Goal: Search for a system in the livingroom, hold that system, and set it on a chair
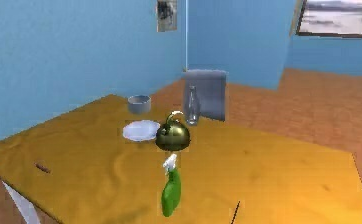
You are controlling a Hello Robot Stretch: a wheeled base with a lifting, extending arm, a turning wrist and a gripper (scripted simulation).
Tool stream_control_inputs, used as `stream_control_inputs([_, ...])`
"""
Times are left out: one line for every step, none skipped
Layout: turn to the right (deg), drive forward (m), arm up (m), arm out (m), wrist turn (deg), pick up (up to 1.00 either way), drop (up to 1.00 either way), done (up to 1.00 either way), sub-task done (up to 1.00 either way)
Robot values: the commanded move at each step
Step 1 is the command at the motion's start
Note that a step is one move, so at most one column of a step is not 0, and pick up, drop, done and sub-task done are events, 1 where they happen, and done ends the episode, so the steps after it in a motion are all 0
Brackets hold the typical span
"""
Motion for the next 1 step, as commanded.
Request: stream_control_inputs([45.0, 0.00, 0.00, 0.00, 0.0, 0.00, 0.00, 0.00, 0.00])
